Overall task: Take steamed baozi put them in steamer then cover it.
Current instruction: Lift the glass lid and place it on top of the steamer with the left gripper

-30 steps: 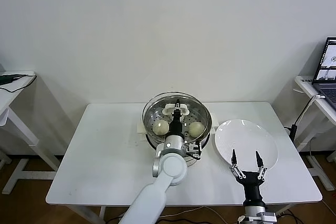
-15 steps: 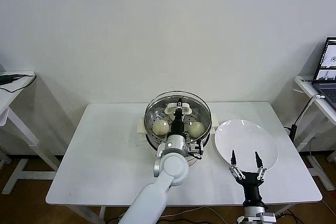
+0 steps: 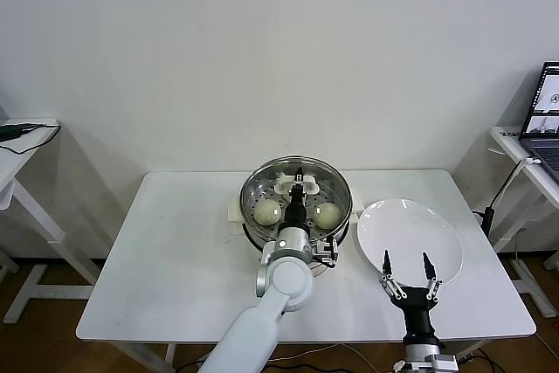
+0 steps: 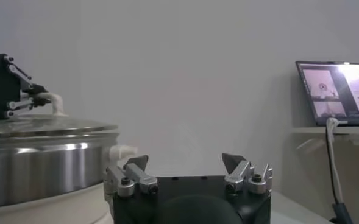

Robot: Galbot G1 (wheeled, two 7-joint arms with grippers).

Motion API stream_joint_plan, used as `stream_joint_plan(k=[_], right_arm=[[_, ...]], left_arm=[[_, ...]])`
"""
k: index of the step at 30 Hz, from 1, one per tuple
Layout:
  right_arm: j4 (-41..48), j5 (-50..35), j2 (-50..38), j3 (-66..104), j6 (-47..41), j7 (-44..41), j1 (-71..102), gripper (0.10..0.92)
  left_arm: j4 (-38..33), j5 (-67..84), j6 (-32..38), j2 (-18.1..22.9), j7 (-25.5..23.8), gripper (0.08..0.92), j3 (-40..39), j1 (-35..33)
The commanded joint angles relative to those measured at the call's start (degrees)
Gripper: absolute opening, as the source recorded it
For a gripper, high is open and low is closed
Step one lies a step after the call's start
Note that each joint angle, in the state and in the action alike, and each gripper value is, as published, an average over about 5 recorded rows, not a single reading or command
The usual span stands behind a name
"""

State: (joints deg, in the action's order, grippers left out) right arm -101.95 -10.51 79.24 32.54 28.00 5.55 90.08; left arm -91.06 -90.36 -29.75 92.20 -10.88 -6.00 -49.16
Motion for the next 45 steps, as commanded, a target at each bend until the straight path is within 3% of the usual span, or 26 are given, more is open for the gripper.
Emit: stream_joint_plan(k=[1, 27, 34, 45], right_arm=[[-0.21, 0.07, -0.09, 0.12, 0.07, -0.03, 0.07, 0.823], [-0.08, 0.44, -0.09, -0.17, -0.01, -0.15, -0.43, 0.823], [0.0, 0.46, -0.11, -0.21, 0.02, -0.16, -0.56, 0.823], [-0.09, 0.47, -0.19, -0.24, 0.16, -0.21, -0.58, 0.823]], left_arm=[[0.27, 0.26, 0.09, 2.8, 0.31, 0.189, -0.01, -0.2], [-1.56, 0.07, 1.81, 2.8, 0.3, 0.195, 0.01, -1.08], [-5.95, 1.34, 1.66, 2.19, 0.15, 0.359, -1.41, -2.96], [-13.29, 4.29, 1.06, -3.93, -1.01, 0.663, -2.62, -7.16]])
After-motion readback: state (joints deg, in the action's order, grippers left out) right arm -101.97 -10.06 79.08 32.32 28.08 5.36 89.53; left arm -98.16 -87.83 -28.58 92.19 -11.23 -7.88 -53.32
